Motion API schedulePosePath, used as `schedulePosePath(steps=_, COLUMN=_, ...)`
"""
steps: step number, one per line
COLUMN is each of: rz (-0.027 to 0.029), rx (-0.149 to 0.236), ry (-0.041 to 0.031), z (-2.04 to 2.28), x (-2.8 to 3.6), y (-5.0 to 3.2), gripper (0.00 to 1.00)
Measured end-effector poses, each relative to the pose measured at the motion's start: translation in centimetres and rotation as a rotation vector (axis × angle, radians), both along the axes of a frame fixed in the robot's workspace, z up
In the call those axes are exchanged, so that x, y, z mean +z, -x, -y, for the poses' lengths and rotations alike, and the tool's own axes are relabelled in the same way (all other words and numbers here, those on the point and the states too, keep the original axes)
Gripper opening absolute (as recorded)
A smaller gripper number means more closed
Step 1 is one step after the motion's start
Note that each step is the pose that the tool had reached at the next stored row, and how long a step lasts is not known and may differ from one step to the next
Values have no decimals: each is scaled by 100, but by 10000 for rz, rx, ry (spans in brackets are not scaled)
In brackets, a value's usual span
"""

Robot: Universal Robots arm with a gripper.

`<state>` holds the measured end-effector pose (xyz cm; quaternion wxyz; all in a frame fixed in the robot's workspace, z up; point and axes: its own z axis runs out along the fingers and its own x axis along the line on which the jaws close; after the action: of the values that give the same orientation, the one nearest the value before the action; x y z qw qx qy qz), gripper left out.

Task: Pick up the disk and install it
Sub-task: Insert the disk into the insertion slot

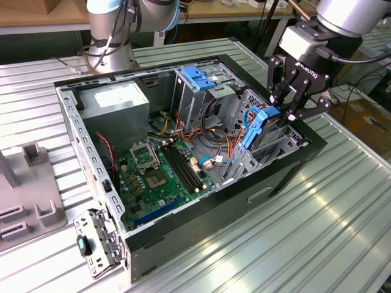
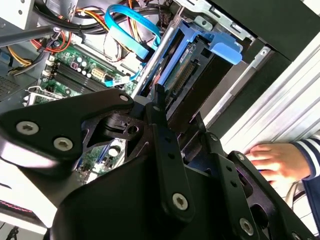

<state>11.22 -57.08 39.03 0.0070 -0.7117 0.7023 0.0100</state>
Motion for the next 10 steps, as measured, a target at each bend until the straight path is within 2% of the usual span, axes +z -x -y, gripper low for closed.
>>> schedulePosePath(steps=5, rz=0, rx=0, ry=1, z=0, x=-109, y=0, gripper=35)
schedulePosePath(steps=10, rz=0, rx=0, ry=2, z=0, x=-121, y=0, gripper=35)
